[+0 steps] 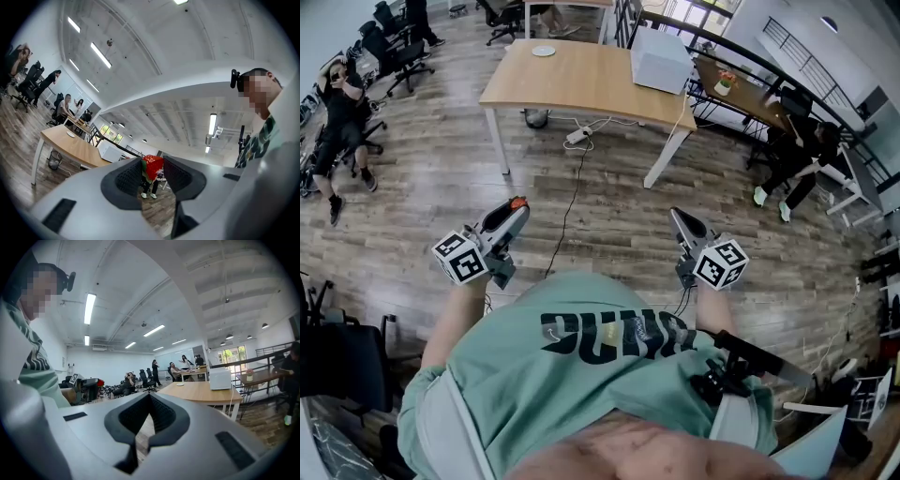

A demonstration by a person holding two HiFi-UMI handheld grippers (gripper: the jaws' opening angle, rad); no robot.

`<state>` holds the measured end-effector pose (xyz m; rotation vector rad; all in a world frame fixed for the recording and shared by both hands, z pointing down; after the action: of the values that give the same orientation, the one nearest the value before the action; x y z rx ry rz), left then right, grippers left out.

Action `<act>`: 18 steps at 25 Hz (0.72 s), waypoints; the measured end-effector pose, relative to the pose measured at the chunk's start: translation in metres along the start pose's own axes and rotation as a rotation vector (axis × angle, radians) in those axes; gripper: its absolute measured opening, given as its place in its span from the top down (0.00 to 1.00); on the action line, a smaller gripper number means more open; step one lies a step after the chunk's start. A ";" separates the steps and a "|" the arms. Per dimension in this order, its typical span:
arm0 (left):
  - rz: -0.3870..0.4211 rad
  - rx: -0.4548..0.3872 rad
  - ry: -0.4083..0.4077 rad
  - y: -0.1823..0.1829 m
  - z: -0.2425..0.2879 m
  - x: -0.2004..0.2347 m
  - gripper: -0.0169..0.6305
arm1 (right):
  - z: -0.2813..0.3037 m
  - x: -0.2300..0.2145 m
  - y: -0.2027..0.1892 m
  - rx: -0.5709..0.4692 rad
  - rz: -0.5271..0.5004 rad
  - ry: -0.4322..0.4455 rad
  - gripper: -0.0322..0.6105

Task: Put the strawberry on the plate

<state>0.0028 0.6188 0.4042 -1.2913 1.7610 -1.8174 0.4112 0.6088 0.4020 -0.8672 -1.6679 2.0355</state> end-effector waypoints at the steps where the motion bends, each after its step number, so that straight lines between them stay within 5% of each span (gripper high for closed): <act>1: 0.000 0.000 0.000 0.001 -0.001 -0.001 0.75 | 0.000 0.002 0.000 0.002 -0.001 0.003 0.94; 18: 0.020 0.022 -0.024 -0.005 0.044 -0.031 0.75 | -0.033 -0.031 -0.003 -0.020 0.058 0.038 0.94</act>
<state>0.0547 0.6147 0.3901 -1.2773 1.7312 -1.7982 0.4563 0.6143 0.4083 -0.9663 -1.6642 2.0303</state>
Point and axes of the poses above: the fingertips, and each gripper's own axes: z forward along the fingers, x to its left, y out of its top, the point moved 6 cm from there along -z, backward along the fingers, and after that the axes turned 5 degrees about z, right-handed, at the moved point
